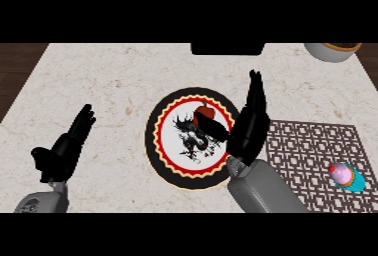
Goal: Pick the bell pepper from the placemat and place it in the plate
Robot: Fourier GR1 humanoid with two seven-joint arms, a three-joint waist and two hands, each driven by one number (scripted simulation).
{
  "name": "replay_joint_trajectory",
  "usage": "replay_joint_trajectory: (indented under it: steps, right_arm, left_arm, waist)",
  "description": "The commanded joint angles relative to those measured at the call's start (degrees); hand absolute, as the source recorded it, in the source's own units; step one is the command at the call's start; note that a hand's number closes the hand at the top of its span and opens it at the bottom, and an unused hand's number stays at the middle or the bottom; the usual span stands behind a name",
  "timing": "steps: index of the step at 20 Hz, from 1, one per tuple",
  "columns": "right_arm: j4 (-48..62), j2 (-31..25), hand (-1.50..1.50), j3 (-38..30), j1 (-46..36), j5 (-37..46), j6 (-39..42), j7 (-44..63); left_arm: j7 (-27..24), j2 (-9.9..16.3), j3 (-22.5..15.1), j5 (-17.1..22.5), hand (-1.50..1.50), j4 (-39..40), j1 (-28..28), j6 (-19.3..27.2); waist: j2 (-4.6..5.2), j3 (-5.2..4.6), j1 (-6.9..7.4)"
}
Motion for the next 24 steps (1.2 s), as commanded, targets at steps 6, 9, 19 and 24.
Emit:
replay_joint_trajectory:
  steps: [6,9,19,24]
  right_arm:
    - [-18.98,-7.28,-1.50,4.47,20.47,-11.92,-16.78,-10.28]
    - [-25.76,-14.67,-1.50,7.15,28.09,-17.28,-17.51,-15.10]
    - [-24.49,-30.99,-1.50,17.10,34.72,-44.05,-31.33,-39.49]
    - [-22.49,-30.59,-1.50,17.56,35.98,-53.70,-30.53,-50.91]
  left_arm:
    - [0.32,1.51,1.96,0.72,0.00,-1.39,0.21,-0.21]
    - [-1.26,-1.07,0.54,-0.94,0.00,-1.39,2.21,1.75]
    - [0.24,-0.50,0.96,-1.10,0.00,-2.14,1.45,0.61]
    - [-0.94,0.69,2.99,0.42,0.00,2.09,-0.47,-1.61]
  waist:
    - [-0.33,0.03,-1.62]
    - [-0.29,-0.02,-1.36]
    - [-0.20,0.07,-0.79]
    - [-0.20,0.11,-1.07]
